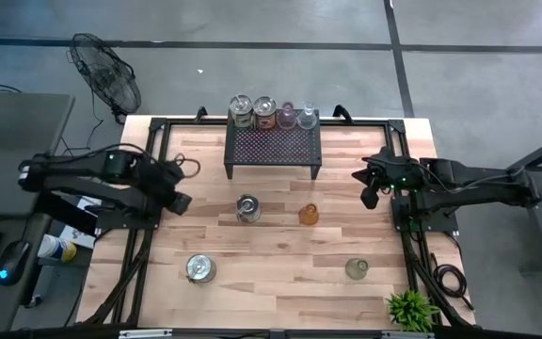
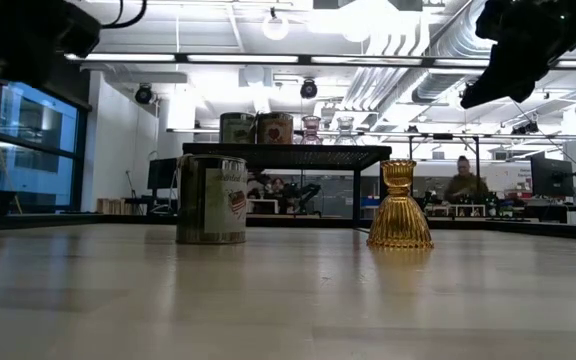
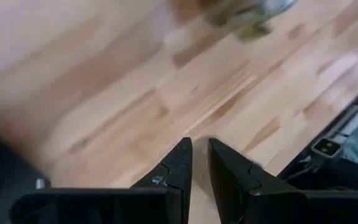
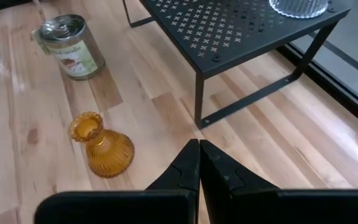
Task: Pick & Place candle stick holders
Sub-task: Put the silver scented candle can on the shelf
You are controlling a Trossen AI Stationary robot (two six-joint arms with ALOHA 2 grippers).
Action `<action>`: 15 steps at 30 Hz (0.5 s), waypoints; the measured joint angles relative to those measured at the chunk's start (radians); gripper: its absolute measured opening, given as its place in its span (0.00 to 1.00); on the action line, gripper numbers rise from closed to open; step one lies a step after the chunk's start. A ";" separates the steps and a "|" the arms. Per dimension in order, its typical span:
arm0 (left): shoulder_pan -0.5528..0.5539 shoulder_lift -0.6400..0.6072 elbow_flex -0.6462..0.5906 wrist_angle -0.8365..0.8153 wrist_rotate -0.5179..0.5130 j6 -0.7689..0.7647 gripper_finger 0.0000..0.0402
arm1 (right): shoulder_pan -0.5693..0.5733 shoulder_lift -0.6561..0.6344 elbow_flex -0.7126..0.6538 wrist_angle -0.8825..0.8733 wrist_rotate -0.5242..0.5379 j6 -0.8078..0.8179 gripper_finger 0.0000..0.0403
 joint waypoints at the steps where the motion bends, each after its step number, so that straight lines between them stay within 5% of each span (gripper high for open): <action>1: -0.027 0.014 0.000 -0.008 0.001 -0.039 0.12 | 0.000 0.000 0.000 -0.001 0.001 0.000 0.00; 15: -0.362 0.288 0.000 0.178 0.095 -0.333 0.12 | 0.000 0.000 0.000 -0.025 0.031 -0.003 0.17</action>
